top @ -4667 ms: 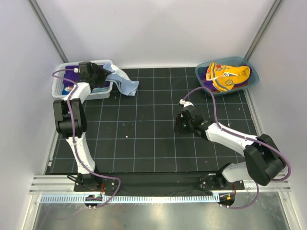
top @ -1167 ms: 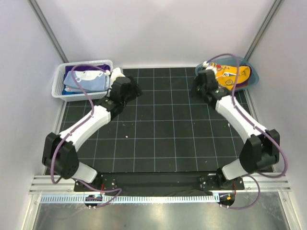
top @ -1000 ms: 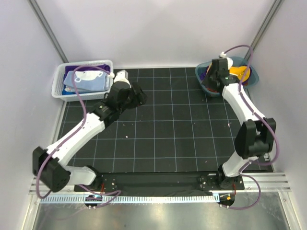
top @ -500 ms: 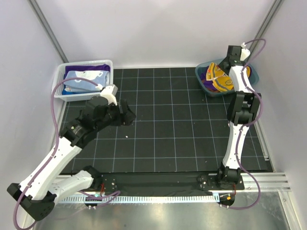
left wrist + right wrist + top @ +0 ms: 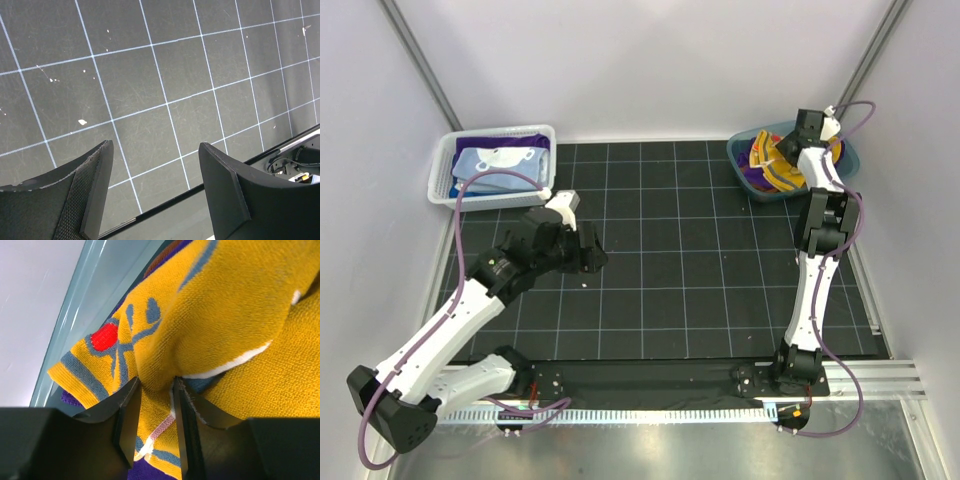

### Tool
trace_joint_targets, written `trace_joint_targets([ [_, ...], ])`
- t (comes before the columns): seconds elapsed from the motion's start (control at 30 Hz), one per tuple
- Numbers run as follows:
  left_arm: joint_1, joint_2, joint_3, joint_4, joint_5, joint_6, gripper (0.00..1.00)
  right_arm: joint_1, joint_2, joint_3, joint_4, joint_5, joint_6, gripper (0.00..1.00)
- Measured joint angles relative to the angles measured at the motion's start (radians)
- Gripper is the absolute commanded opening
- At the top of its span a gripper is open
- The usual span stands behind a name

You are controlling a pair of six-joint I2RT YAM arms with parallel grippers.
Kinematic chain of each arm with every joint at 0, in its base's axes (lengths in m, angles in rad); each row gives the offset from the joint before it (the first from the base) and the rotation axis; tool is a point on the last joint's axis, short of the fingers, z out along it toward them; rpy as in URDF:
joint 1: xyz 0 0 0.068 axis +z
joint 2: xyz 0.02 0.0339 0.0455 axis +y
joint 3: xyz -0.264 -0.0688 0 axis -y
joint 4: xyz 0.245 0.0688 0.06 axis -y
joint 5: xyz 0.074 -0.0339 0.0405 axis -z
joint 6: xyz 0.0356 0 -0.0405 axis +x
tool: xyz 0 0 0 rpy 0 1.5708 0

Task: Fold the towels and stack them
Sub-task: Grab crumpled towel, then move the towel to the center of the board

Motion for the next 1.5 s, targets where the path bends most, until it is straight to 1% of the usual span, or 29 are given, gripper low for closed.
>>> trace_joint_targets([
  [0.07, 0.000, 0.000, 0.000, 0.001, 0.000, 0.000, 0.72, -0.001, 0.000, -0.014, 0.013, -0.006, 0.008, 0.36],
  [0.1, 0.000, 0.000, 0.000, 0.002, 0.000, 0.000, 0.72, -0.002, 0.000, -0.017, 0.015, -0.009, 0.010, 0.28],
  [0.13, 0.000, 0.000, 0.000, 0.003, 0.000, 0.000, 0.72, -0.002, 0.000, -0.018, 0.017, -0.011, 0.008, 0.23],
  [0.2, 0.000, 0.000, 0.000, 0.006, -0.001, 0.000, 0.72, -0.004, 0.000, -0.017, 0.020, -0.015, 0.015, 0.14],
  [0.23, 0.000, 0.000, 0.000, 0.006, -0.001, 0.000, 0.72, -0.005, 0.000, -0.017, 0.020, -0.018, 0.016, 0.12],
  [0.43, 0.000, 0.000, -0.005, 0.007, -0.001, 0.000, 0.72, -0.007, -0.021, -0.043, 0.027, -0.037, 0.022, 0.08],
  [0.6, 0.000, -0.003, -0.008, 0.008, 0.000, -0.001, 0.72, -0.007, -0.086, -0.056, 0.020, -0.052, 0.021, 0.04],
  [0.67, 0.000, -0.009, -0.013, 0.013, 0.000, -0.001, 0.72, -0.007, -0.130, -0.056, 0.018, -0.060, 0.021, 0.04],
  [0.77, 0.000, -0.025, -0.021, 0.014, 0.000, -0.001, 0.72, -0.007, -0.208, -0.056, 0.012, -0.078, 0.025, 0.01],
  [1.1, 0.000, -0.063, -0.032, 0.023, -0.001, -0.004, 0.72, 0.020, -0.446, -0.061, -0.035, -0.161, 0.044, 0.01],
  [1.2, 0.000, -0.078, -0.032, 0.023, -0.013, -0.004, 0.72, 0.071, -0.520, -0.099, -0.045, -0.187, 0.047, 0.01],
  [1.27, 0.000, -0.093, -0.032, 0.022, -0.031, -0.004, 0.73, 0.137, -0.586, -0.156, -0.050, -0.193, 0.047, 0.01],
  [1.33, 0.002, -0.108, -0.032, 0.020, -0.055, -0.004, 0.75, 0.230, -0.658, -0.228, -0.048, -0.197, 0.047, 0.01],
  [1.4, 0.010, -0.124, -0.032, 0.018, -0.084, -0.004, 0.76, 0.354, -0.747, -0.344, -0.033, -0.200, 0.048, 0.01],
  [1.5, 0.024, -0.145, -0.031, 0.002, -0.122, -0.006, 0.76, 0.533, -0.901, -0.574, 0.016, -0.210, 0.061, 0.01],
])
